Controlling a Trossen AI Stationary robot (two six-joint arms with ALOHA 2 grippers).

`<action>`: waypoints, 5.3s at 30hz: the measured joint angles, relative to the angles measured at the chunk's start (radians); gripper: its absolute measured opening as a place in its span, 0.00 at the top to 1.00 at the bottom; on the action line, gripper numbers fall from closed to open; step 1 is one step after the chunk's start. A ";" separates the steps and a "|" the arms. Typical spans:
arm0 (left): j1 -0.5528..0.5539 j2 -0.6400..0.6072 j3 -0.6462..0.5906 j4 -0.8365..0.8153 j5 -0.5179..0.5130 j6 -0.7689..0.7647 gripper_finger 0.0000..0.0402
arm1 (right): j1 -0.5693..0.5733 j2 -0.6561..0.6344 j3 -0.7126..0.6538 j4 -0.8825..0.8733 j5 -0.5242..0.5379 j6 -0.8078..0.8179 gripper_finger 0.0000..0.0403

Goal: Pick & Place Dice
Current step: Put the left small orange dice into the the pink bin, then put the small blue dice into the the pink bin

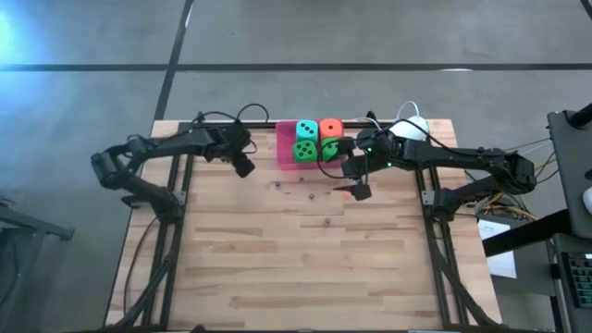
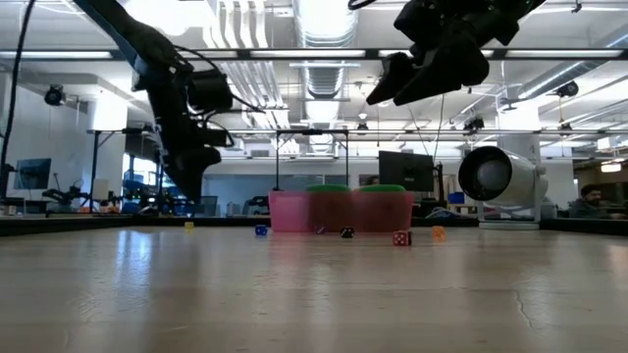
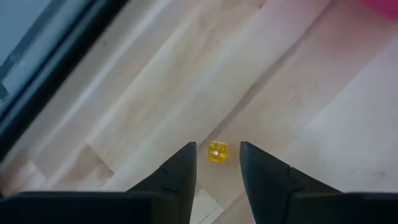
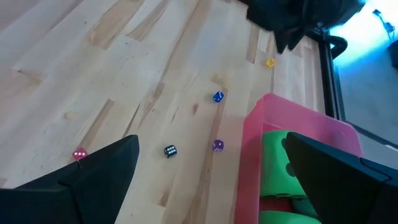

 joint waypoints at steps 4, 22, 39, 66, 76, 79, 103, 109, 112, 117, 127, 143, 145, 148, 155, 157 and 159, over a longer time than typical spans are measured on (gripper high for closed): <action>0.007 0.046 0.001 0.005 0.000 -0.001 0.67 | 0.000 0.000 0.000 0.010 0.000 0.000 0.01; 0.063 0.160 0.001 0.046 0.048 0.029 0.69 | 0.000 0.000 0.000 0.011 0.000 0.000 0.01; 0.066 0.165 0.001 0.049 0.071 0.026 0.71 | 0.000 0.000 0.000 0.012 0.000 0.001 0.01; 0.065 0.155 0.050 0.017 0.071 0.028 0.86 | 0.000 0.000 0.000 0.011 0.000 0.000 0.01; 0.036 0.153 0.227 -0.039 0.071 0.028 0.86 | 0.000 0.000 0.000 0.011 0.000 0.000 0.01; 0.011 0.153 0.285 -0.036 0.089 0.029 0.86 | 0.000 0.000 0.000 0.011 0.000 0.000 0.01; -0.067 0.299 0.368 0.254 0.151 0.058 0.82 | 0.000 0.000 0.000 0.020 0.000 0.000 0.01; -0.069 0.315 0.367 0.253 0.152 0.059 0.72 | 0.000 0.000 0.000 0.021 0.000 0.000 0.01; -0.069 0.315 0.367 0.248 0.155 0.071 0.66 | 0.000 0.000 0.000 0.021 0.000 0.000 0.01; -0.069 0.315 0.367 0.246 0.155 0.074 0.54 | 0.000 0.000 0.000 0.024 0.000 0.000 0.01; -0.069 0.300 0.367 0.237 0.155 0.082 0.40 | 0.000 0.000 0.000 0.025 0.000 0.000 0.01; -0.308 0.193 0.256 0.012 0.222 0.360 0.34 | 0.000 0.000 0.000 0.022 0.000 0.004 0.01; -0.343 0.193 0.234 0.017 0.222 0.367 0.34 | 0.000 0.000 0.000 0.022 0.000 0.004 0.01; -0.369 0.193 0.201 0.066 0.228 0.367 0.34 | 0.000 0.000 0.000 0.022 0.000 0.003 0.01; -0.329 0.197 0.135 0.170 0.327 0.305 0.38 | 0.000 0.000 0.000 0.021 0.000 0.001 0.01; -0.304 0.197 0.125 0.192 0.361 0.293 0.39 | 0.000 0.000 0.000 0.022 0.000 0.000 0.01; -0.290 0.197 0.107 0.229 0.385 0.291 0.41 | 0.000 0.000 0.000 0.022 0.000 0.000 0.01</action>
